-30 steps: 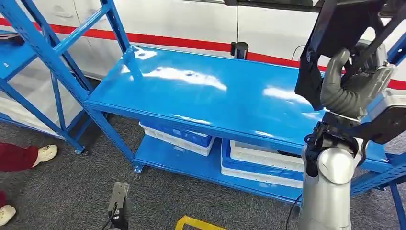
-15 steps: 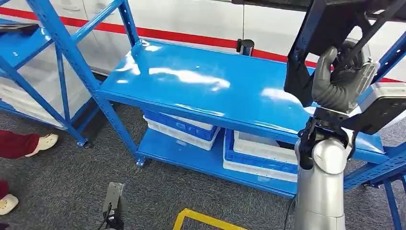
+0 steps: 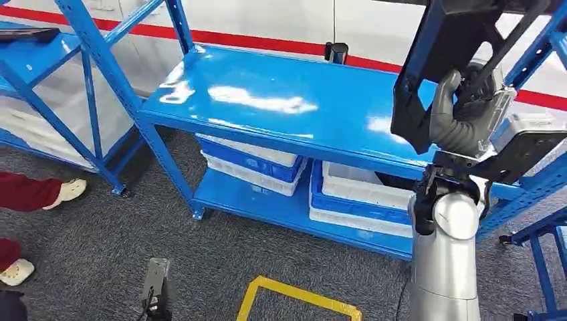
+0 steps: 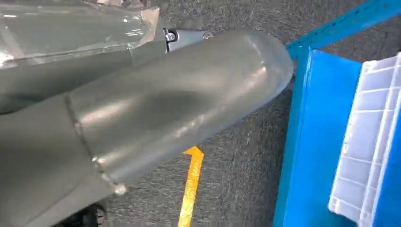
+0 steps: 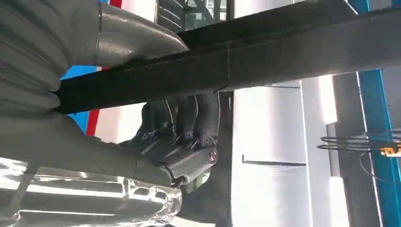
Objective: Take the parts from the cabinet and place them on the table.
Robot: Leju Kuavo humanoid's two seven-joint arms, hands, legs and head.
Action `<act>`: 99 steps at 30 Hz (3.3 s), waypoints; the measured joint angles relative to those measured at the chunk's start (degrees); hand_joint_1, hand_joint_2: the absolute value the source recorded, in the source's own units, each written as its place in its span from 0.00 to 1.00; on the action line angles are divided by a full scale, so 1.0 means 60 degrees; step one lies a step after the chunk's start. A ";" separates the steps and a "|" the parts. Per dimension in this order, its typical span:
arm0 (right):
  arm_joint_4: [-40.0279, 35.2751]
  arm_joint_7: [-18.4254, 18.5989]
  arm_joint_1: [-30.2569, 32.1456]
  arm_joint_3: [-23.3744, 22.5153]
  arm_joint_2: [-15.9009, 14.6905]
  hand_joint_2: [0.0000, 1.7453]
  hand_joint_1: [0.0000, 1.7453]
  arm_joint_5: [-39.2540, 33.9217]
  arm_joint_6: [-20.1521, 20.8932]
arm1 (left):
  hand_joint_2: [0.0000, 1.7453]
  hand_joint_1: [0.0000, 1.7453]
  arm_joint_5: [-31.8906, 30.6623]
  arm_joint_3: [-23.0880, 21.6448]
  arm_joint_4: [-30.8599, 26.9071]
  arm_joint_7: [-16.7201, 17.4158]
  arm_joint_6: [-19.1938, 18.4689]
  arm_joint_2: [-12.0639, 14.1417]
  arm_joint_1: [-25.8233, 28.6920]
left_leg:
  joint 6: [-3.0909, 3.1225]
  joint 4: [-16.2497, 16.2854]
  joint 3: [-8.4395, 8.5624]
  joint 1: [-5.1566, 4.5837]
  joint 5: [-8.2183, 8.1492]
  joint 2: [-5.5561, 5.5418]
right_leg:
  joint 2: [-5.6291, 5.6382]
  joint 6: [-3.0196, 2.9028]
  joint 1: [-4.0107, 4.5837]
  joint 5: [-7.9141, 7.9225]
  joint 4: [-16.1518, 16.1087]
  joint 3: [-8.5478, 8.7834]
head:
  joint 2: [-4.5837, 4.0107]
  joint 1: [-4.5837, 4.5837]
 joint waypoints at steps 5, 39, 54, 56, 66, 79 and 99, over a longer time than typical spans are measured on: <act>0.0215 -0.0084 0.0022 -0.0011 0.0120 1.00 1.00 -0.0015 0.0066 | 0.00 0.00 0.0073 0.0179 0.0000 -0.0080 -0.0044 0.0117 0.0089 | -0.0586 0.3065 -0.1011 0.0178 -0.1783 -0.0032 | -0.0024 -0.0683 0.0009 0.0498 -0.0918 -0.0253 | 0.0000 -0.0091; -0.0094 -0.0295 0.0847 -0.0422 -0.0095 1.00 1.00 -0.0215 -0.0266 | 0.00 0.00 -0.0426 0.0160 -0.0029 0.0077 0.0033 0.0051 0.0010 | -0.0676 0.1725 0.0299 0.0309 -0.0801 -0.0031 | -0.0023 -0.0604 0.0071 0.0755 -0.1025 -0.0491 | 0.0000 -0.0095; -0.0007 -0.0477 0.1110 -0.0561 -0.0037 1.00 1.00 -0.0565 -0.0174 | 0.00 0.00 -0.0273 0.0186 -0.0069 0.0029 0.0033 0.0070 0.0022 | 0.0035 0.0101 -0.0332 0.0066 0.0142 0.0008 | -0.0003 -0.0036 0.0074 -0.0110 0.1049 -0.0445 | 0.0000 0.0022; 0.0026 -0.0463 0.1027 -0.0565 0.0062 1.00 1.00 -0.0583 -0.0127 | 0.00 0.00 -0.0222 0.0204 -0.0069 -0.0026 0.0058 0.0077 0.0049 | -0.0088 0.0151 -0.0528 0.0009 0.0354 -0.0029 | -0.0004 -0.0190 0.0119 -0.0434 -0.0765 0.0996 | 0.0000 0.0036; 0.0346 -0.0401 0.0867 -0.0616 0.0302 1.00 1.00 -0.0510 0.0033 | 0.00 0.00 -0.0218 0.0219 -0.0069 -0.0102 0.0062 0.0146 0.0255 | -0.0634 0.3095 -0.1286 0.0191 -0.1603 -0.0037 | -0.0053 -0.0715 0.0066 0.0351 -0.1136 0.0140 | 0.0000 -0.0058; 0.0656 -0.0302 0.0855 -0.0914 0.0368 1.00 1.00 -0.0040 0.0208 | 0.00 0.00 -0.0357 0.0230 -0.0109 -0.0076 0.0164 -0.0029 0.0109 | 0.0085 0.0003 0.0654 0.0132 -0.0580 0.0032 | -0.0031 -0.0417 0.0068 -0.0342 0.0516 -0.1240 | 0.0000 0.0055; 0.0885 -0.0302 0.0752 -0.1104 0.0517 1.00 1.00 -0.0026 0.0255 | 0.00 0.00 -0.0324 0.0244 -0.0117 -0.0084 0.0193 -0.0069 0.0172 | -0.0569 0.2685 -0.0498 0.0196 -0.1034 -0.0031 | -0.0019 -0.0664 0.0100 0.0660 -0.1085 -0.0250 | 0.0000 -0.0036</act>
